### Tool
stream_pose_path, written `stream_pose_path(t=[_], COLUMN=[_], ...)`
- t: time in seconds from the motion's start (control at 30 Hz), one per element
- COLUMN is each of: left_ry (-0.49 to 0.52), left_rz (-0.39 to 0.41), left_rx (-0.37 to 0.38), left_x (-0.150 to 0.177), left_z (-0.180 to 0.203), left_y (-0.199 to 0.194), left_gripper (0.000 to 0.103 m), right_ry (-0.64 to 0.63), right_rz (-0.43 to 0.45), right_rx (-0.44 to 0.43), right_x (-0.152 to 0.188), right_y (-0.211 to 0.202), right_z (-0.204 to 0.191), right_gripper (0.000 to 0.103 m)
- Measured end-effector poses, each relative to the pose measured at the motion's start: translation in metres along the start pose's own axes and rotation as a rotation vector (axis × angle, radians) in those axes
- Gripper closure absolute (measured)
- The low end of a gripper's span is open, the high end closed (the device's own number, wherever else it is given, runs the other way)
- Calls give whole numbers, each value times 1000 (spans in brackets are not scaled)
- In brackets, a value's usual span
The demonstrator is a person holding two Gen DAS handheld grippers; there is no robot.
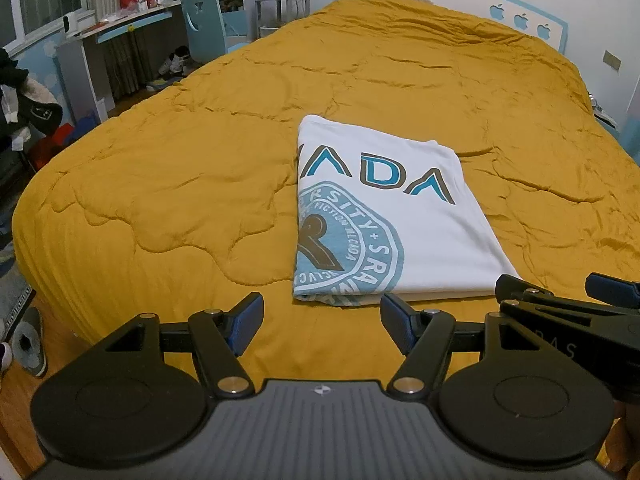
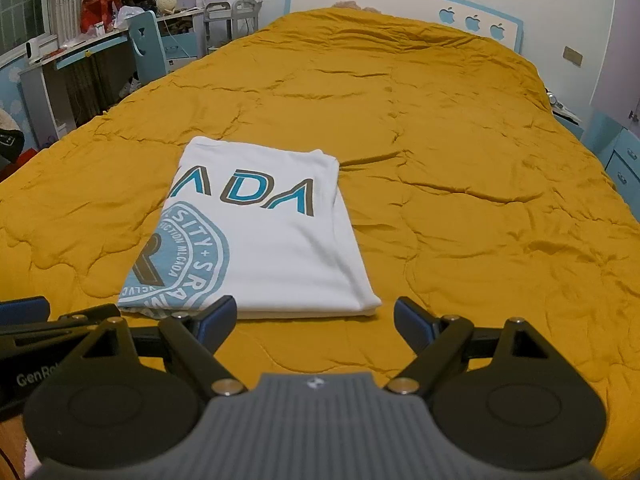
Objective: Fold small clothes
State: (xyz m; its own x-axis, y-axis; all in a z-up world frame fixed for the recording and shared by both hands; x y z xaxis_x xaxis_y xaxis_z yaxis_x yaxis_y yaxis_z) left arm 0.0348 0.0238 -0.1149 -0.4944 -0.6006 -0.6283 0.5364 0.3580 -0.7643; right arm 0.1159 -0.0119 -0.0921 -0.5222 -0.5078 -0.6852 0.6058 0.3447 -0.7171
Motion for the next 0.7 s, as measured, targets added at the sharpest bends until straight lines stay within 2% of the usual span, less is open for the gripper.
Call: stream_pose_path(t=[0.7], left_ry=[19], left_rz=[1], left_rx=[8], left_x=[-4], left_z=[0], left_y=[3], left_gripper=[25], right_ry=[4], right_rz=[-8], right_rx=[11], right_x=[2], right_y=[-3], right_z=[0], right_gripper=[21])
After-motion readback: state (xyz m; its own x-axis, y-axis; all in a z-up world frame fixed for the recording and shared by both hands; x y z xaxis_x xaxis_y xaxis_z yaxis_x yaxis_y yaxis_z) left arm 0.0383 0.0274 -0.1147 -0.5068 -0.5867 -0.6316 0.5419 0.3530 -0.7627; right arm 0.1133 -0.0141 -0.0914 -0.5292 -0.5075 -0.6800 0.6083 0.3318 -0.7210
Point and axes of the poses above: each gripper's, at about its wrist camera, not at the fingertips, and y roughly the way its jaws point, z to its right, x to its underside, the point moved 9 cm from there along y, roughly the way its jaws point, and after that the axes turned 10 degrees about -y, right-handed, at the moved point
